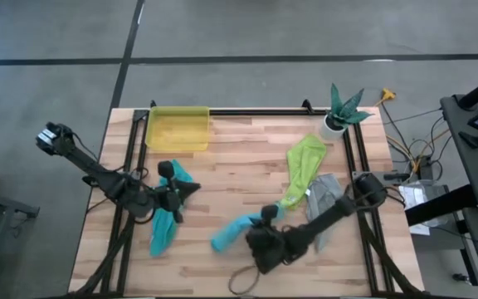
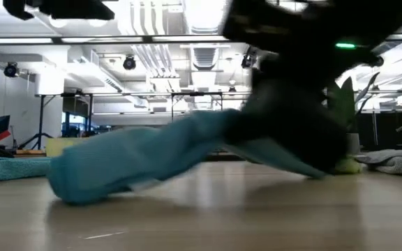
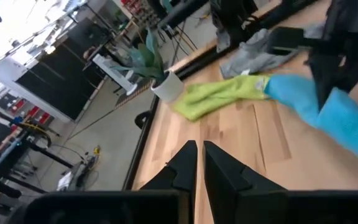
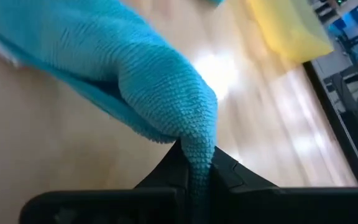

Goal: Roll microfiber towels into tight, uniform cylinder then place into a basket
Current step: Put the rolled right light blue towel into the yellow bin

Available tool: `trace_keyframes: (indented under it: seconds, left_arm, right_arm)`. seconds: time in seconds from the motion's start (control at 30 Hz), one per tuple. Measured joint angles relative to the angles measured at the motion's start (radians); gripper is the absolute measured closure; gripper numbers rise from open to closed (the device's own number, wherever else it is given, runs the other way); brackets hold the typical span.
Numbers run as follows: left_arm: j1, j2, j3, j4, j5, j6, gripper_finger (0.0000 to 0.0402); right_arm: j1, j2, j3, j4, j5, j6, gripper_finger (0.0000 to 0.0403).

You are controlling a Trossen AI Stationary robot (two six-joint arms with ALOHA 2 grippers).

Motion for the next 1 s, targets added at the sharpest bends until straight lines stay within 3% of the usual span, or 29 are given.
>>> trace_keyframes:
  seconds: [0.1,0.33,0.53,0.7,0.87,1.0]
  left_arm:
    - [0.0,-0.031,-0.061,0.053,0.003,0.038,0.0389]
    - [-0.022,-0.033,-0.04,0.065,-0.01,0.059,0.0389]
    - [-0.093,-0.029,-0.019,0.062,-0.15,0.153,0.0389]
    - [-0.144,-0.048,-0.018,0.064,-0.347,0.245,0.0389]
    - [-0.13,-0.09,-0.018,0.069,-0.36,0.306,0.0389]
    - [-0.087,-0.134,-0.018,0.086,-0.361,0.316,0.0379]
  right_arm:
    - [-0.063,-0.006,0.001,0.156,-0.016,-0.121,0.039]
    - [-0.234,-0.025,0.002,0.439,-0.169,-0.267,0.039]
    - [-0.353,-0.035,0.002,0.575,-0.304,-0.314,0.039]
    - [-0.42,-0.035,0.074,0.579,-0.335,-0.387,0.039]
    - [-0.481,-0.036,0.187,0.574,-0.353,-0.473,0.039]
    - [-0.542,-0.038,0.263,0.499,-0.48,-0.483,0.039]
